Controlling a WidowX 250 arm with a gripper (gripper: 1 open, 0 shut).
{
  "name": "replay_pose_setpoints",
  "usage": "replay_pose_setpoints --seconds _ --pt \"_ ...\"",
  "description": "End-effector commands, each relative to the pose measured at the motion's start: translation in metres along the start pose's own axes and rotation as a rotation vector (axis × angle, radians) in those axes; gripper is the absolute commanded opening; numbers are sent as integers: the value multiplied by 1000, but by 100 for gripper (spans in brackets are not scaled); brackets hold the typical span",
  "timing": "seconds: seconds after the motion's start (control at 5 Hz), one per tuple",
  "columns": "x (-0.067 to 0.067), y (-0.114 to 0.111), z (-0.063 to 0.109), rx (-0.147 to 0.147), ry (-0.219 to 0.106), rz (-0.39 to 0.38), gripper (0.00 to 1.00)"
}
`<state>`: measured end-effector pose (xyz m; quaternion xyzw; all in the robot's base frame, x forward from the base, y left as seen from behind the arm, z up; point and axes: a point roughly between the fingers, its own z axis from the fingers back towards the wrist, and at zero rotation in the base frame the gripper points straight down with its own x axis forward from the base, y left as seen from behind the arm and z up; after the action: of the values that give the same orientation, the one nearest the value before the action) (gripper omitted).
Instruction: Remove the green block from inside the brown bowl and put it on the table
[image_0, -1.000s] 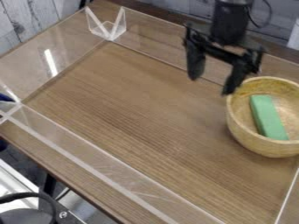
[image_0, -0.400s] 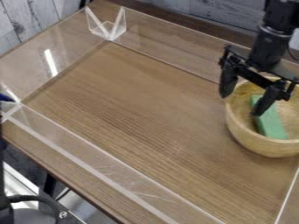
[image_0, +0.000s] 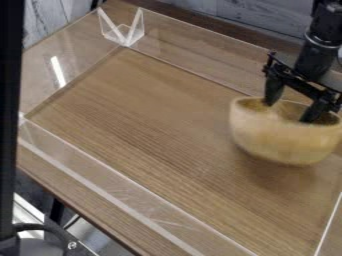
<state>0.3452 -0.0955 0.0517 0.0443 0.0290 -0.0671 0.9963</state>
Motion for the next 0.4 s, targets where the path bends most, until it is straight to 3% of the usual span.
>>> replay_pose_setpoints --seconds 0.0,0.2 --pt "7 -2 -3 26 -44 29 100" --pt "13 -10 -10 27 -17 21 0"
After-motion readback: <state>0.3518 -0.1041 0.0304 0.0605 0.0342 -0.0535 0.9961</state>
